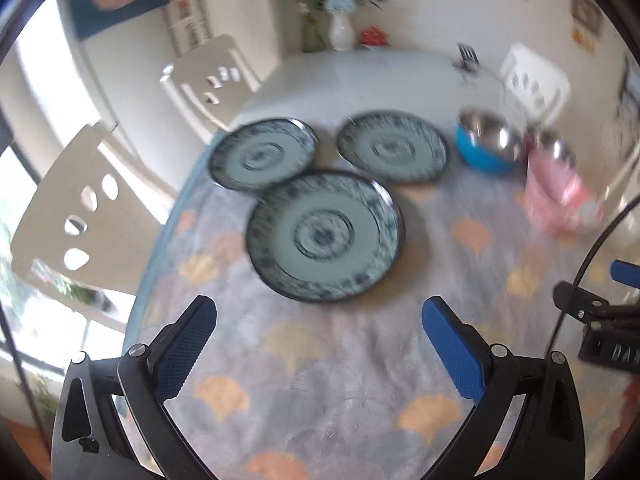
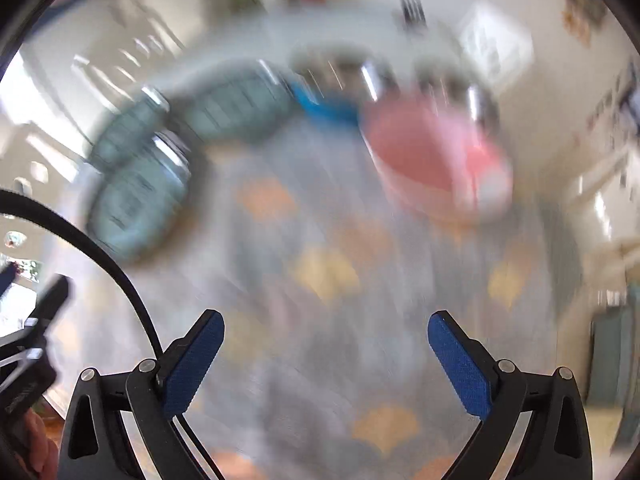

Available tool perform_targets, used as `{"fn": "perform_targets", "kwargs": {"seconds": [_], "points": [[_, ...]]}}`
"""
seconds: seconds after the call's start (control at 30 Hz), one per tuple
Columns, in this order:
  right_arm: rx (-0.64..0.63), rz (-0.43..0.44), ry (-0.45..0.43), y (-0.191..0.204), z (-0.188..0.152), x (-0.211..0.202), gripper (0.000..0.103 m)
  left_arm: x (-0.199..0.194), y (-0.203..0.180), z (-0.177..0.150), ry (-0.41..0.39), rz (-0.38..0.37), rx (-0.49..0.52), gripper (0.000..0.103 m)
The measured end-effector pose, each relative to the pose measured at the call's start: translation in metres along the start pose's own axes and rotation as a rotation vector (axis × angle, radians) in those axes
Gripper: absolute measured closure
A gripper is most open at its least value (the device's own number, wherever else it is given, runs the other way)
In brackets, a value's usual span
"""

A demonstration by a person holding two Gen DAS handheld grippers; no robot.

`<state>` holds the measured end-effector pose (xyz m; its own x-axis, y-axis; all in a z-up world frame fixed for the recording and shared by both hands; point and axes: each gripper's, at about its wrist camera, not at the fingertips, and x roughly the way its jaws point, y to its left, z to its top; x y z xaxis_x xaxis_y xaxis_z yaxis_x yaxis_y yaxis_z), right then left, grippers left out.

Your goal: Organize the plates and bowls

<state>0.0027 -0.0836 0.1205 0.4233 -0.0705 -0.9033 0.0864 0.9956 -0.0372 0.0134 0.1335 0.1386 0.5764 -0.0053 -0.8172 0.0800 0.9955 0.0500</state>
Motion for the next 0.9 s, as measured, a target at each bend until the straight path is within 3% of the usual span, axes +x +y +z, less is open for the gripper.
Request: {"fn": "perform_targets", "kwargs": {"seconds": [0.07,0.13,0.17,0.23,0.33,0.67,0.9], "points": [[-0.024,0.022,-0.177,0.031,0.017,-0.044,0.001,-0.019,0.021,0.009,-0.036,-0.041,-0.075,0.000],[-0.031,0.054,-0.320,0.055,0.017,-0.076,0.000,-0.027,0.033,0.016,-0.073,-0.025,-0.095,0.000],[-0.035,0.057,-0.329,0.066,0.019,-0.078,0.000,-0.031,0.037,0.016,-0.096,-0.008,-0.095,0.000],[-0.040,0.067,-0.238,0.088,0.019,-0.071,0.000,-0.033,0.047,0.018,-0.139,0.035,-0.081,0.001],[-0.018,0.117,-0.191,0.094,0.015,-0.056,0.000,-0.028,0.062,0.018,-0.167,0.055,-0.069,0.001],[0.007,-0.084,-0.190,0.094,0.034,-0.034,0.000,0.007,0.085,0.033,-0.164,0.010,-0.069,0.001],[0.025,-0.106,-0.118,0.089,0.039,-0.013,0.000,0.024,0.080,0.037,-0.121,-0.017,-0.039,0.001]]}}
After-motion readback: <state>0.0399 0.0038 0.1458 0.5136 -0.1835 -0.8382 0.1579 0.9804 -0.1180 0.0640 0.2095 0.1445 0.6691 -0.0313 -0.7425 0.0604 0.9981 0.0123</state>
